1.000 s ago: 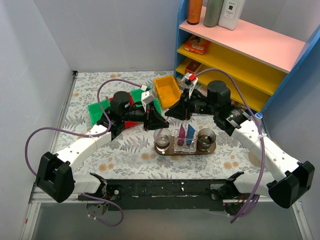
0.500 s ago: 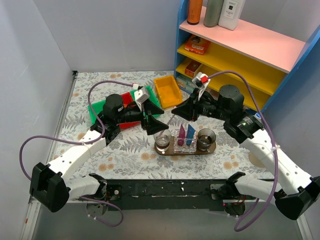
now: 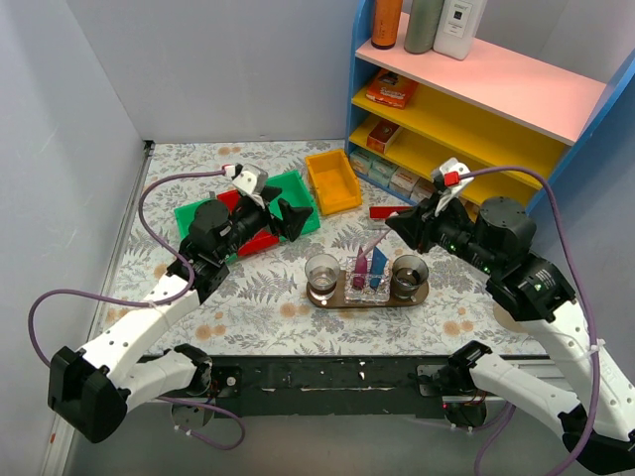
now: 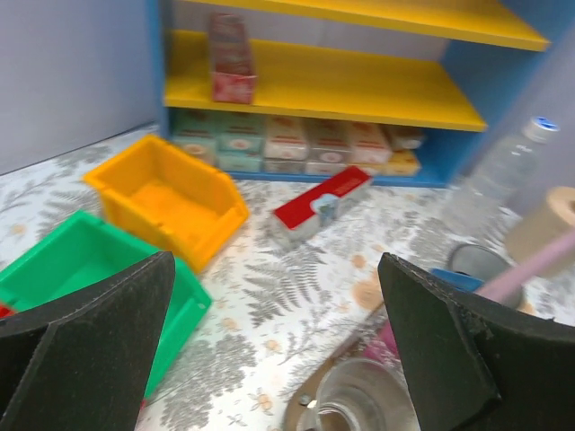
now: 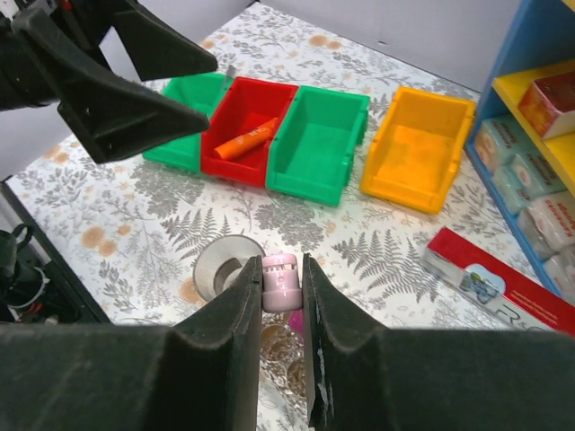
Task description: Prepare toiletry sets of a toothbrush and toothpaste on the tray
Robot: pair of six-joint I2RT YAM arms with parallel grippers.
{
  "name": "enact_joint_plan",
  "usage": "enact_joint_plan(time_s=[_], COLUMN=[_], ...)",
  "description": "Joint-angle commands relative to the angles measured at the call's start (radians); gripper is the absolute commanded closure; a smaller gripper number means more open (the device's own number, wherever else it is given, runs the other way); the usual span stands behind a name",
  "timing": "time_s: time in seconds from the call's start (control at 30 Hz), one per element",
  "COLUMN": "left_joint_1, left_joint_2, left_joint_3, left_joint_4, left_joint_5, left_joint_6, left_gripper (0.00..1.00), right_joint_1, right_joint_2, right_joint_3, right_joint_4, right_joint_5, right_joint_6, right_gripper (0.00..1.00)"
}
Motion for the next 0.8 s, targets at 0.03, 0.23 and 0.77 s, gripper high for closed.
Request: enact_joint_plan(time_s=[0.03, 0.23, 0.77], left_joint_1=[0.002, 0.002, 0.002], left_joint_2=[0.016, 0.064, 0.075], left_joint_3=[0.006, 0.026, 0.029], left_joint_4=[-0.036, -0.068, -0.076], left_joint_5=[-0.259, -0.296, -0.304], left_joint_6=[0.068, 0.063, 0.057], left_gripper=[0.02, 0.02, 0.02], right_joint_1=[0.004, 0.004, 0.004], right_joint_2=[-0.044, -0.069, -0.112], right_joint_3=[-0.018, -0.035, -0.127], right_joint_4=[-0.060, -0.097, -0.099], right_joint_5=[0.087, 0.080, 0.073], right_joint_6=[-0.036, -0.034, -0.011], right_gripper=[0.99, 0.99, 0.99])
